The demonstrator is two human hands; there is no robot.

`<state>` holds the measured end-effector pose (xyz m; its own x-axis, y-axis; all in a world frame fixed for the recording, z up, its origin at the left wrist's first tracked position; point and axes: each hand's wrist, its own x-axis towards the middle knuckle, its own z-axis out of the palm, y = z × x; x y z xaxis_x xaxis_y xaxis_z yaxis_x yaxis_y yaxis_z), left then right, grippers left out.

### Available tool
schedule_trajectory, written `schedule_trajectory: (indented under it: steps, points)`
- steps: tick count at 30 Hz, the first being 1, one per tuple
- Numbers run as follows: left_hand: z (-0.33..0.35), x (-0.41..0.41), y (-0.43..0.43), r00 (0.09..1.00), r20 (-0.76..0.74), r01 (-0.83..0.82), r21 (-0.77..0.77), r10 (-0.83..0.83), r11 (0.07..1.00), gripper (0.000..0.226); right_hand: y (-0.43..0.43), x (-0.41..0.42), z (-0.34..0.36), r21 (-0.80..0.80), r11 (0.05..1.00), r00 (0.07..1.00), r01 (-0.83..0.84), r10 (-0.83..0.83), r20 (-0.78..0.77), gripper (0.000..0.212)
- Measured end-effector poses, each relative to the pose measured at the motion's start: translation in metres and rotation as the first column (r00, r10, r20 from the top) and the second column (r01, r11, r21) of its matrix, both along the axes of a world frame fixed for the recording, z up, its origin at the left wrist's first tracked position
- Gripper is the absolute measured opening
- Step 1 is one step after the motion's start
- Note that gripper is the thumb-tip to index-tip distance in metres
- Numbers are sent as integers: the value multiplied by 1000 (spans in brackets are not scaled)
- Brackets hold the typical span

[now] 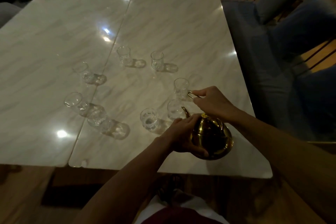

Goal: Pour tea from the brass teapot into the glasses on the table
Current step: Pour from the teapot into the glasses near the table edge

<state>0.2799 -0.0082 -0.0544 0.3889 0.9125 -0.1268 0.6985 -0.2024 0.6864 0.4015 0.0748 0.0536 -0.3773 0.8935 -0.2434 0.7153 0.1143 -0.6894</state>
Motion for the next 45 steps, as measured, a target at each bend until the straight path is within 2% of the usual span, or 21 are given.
schedule_trajectory:
  steps: [9, 20, 30, 45]
  points:
    - [2, 5, 13, 999, -42, 29, 37, -27, 999, 119, 4, 11, 2, 20, 998, 997, 60, -59, -54, 42]
    - [14, 0, 64, 1000, -5, 25, 82, -25, 996, 117, 49, 4, 19, 75, 996, 999, 43, -41, -23, 42]
    - [7, -5, 102, 1000, -3, -26, 6, 26, 1000, 122, 97, -14, 16, 23, 1000, 999, -18, 17, 45, 44]
    - [-5, -9, 125, 991, 77, -100, -80, 106, 992, 122, 136, -35, 5, -30, 996, 989, -81, 84, 118, 46]
